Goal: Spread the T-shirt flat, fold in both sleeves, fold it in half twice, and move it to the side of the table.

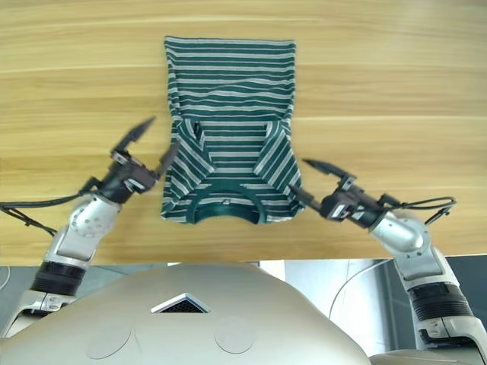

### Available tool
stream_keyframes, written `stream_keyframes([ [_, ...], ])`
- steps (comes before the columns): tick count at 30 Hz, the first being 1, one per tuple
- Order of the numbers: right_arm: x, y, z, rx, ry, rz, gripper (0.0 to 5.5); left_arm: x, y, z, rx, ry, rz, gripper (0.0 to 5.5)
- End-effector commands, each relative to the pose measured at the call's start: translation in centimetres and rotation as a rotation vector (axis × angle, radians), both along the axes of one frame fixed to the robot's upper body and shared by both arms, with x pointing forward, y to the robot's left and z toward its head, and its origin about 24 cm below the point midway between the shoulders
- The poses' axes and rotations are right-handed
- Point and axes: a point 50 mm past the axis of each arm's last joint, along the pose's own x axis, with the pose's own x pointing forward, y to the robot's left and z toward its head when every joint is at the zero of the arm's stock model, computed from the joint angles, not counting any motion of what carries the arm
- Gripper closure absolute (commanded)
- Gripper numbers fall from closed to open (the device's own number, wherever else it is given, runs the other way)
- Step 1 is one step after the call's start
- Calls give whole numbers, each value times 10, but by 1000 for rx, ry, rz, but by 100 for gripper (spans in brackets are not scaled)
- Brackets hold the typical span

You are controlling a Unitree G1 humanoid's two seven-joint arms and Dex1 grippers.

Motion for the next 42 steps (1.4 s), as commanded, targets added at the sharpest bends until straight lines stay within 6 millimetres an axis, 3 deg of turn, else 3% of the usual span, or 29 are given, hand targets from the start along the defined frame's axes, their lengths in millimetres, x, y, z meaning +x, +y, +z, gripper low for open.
stream_keyframes([
  [1,16,-23,9,-170,-62,-73,245,-2,44,23,110,-51,104,251],
  [3,5,-38,-20,-386,44,-87,245,-18,84,13,333,94,198,251],
  [5,-7,-45,-45,-504,130,-92,245,-46,107,-16,559,365,180,251],
  [8,-19,-46,-62,-591,166,-59,245,-75,92,-46,650,564,32,251],
  [13,-29,-56,-63,-725,169,-23,245,-89,73,-44,675,576,-3,251],
  [21,-46,-44,-54,-752,177,72,245,-71,42,-44,653,535,-173,251],
  [29,-43,-42,-57,-737,178,58,245,-62,17,-56,642,536,-365,251],
  [37,-38,-45,-55,-742,170,54,245,-75,16,-57,661,588,-432,251],
  [42,-36,-44,-55,-744,168,59,245,-85,50,-43,736,640,-310,251],
])
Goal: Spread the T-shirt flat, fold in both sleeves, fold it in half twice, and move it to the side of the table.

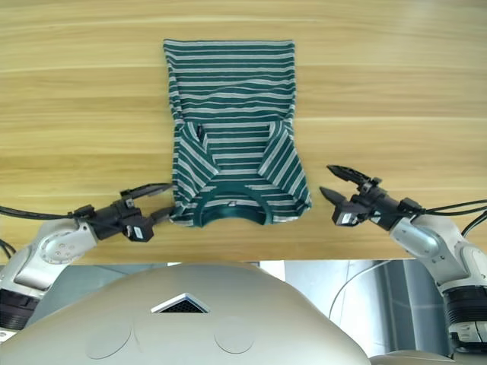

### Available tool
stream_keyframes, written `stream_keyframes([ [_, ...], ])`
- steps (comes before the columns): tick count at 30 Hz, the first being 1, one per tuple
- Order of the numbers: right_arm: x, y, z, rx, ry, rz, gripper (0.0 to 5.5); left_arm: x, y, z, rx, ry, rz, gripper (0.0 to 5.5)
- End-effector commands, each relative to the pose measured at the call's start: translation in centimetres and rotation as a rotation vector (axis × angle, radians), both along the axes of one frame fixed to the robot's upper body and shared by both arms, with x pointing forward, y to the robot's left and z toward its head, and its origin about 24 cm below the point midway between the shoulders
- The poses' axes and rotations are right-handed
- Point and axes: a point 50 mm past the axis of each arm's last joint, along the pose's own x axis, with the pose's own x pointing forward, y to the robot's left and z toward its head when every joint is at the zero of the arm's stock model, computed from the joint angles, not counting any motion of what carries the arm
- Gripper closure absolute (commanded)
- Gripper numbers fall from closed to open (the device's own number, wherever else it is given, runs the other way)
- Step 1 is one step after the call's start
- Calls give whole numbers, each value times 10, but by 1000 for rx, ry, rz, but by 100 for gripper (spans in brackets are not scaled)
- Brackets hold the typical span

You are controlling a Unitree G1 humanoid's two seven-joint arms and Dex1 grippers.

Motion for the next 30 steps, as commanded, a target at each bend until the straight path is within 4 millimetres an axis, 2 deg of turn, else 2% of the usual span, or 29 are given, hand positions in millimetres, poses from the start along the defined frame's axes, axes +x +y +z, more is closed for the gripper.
stream_keyframes([
  [1,-4,-3,-8,-62,75,14,245,-13,21,1,120,69,16,251],
  [6,1,1,-6,-57,63,38,245,-16,-6,-4,49,110,-129,251],
  [10,5,2,-4,-59,59,50,245,-12,-17,-12,54,120,-235,251],
  [13,8,1,0,-64,50,54,245,-8,-18,-16,76,124,-264,251],
  [18,6,0,-3,-58,52,45,245,9,-4,-21,137,90,-204,251],
  [22,5,1,-4,-51,51,40,245,10,6,-20,148,84,-148,251],
  [25,8,7,-3,-37,44,53,245,8,4,-26,131,98,-138,251],
  [30,8,5,0,-48,44,56,245,-5,-16,-27,46,134,-204,251],
])
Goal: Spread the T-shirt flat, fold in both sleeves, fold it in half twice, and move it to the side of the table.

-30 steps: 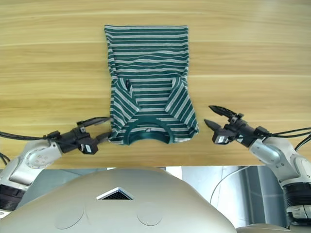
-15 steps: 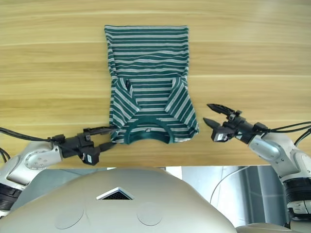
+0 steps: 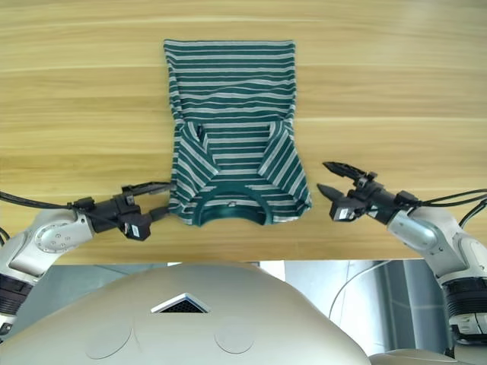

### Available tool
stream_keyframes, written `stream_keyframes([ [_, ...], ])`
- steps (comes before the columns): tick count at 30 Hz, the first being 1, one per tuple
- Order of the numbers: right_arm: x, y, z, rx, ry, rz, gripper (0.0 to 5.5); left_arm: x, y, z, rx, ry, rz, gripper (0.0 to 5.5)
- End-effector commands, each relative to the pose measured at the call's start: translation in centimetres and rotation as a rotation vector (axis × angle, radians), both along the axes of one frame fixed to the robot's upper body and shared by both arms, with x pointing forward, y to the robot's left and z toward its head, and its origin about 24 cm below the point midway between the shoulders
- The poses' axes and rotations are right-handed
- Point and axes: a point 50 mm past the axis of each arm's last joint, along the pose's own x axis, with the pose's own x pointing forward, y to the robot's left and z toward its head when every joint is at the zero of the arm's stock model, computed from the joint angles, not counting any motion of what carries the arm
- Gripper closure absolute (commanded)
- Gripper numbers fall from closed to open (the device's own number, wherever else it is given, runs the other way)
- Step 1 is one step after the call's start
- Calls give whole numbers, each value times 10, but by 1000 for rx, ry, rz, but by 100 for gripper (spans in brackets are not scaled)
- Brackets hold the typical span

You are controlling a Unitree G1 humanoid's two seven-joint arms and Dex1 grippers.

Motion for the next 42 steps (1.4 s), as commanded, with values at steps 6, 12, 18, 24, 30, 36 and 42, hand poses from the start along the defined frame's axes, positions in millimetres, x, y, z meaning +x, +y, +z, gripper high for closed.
stream_keyframes([
  [6,-5,0,-3,-37,49,18,242,-29,-18,-23,33,163,-129,354],
  [12,-22,-10,-5,-76,124,23,242,-26,-13,-25,51,168,-117,451],
  [18,-36,-13,-7,-95,183,32,242,-18,-8,-24,59,140,-68,531],
  [24,-45,-2,-13,-51,225,64,242,-15,-3,-22,44,118,-8,540],
  [30,-50,18,-9,-3,243,132,242,-10,-8,-19,12,73,30,540],
  [36,-47,30,-6,20,243,170,242,-7,-11,-19,3,59,37,540],
  [42,-33,21,-16,3,223,124,242,-7,-13,-20,-2,60,42,540],
])
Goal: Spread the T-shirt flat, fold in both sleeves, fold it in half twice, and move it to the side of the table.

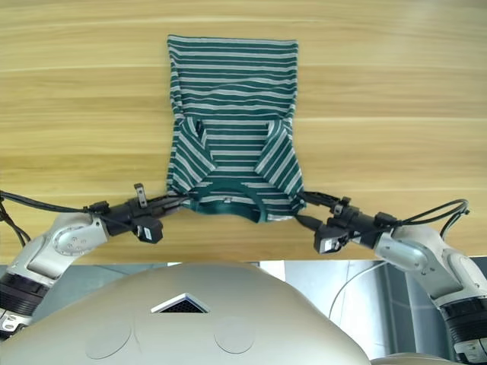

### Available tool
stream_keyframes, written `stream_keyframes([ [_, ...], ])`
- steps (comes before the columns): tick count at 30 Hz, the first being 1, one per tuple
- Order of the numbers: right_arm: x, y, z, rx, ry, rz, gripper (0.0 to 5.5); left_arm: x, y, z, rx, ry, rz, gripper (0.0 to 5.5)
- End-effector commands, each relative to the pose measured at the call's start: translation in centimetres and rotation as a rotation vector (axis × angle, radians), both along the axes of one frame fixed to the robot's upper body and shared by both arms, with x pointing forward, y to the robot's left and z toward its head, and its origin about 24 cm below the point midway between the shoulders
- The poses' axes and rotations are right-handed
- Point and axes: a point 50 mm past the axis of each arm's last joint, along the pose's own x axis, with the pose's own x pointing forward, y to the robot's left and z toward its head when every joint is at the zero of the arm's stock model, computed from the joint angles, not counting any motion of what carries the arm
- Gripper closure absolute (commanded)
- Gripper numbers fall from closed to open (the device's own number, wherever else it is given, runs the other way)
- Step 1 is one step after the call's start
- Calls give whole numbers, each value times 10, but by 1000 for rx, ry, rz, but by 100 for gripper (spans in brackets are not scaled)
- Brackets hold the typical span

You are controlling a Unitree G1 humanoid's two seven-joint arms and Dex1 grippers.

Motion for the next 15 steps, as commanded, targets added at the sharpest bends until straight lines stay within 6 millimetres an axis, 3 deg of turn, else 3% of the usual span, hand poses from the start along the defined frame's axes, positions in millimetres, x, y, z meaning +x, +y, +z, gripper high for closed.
stream_keyframes([
  [1,1,-14,-16,-86,59,-42,242,-6,5,-15,83,59,21,540],
  [7,9,-20,-16,-97,42,-56,242,-7,8,-17,88,63,43,540],
  [14,3,4,-22,-32,76,42,242,-7,4,-17,80,60,30,540],
  [15,2,4,-22,-31,79,45,264,-6,4,-17,80,59,29,540],
])
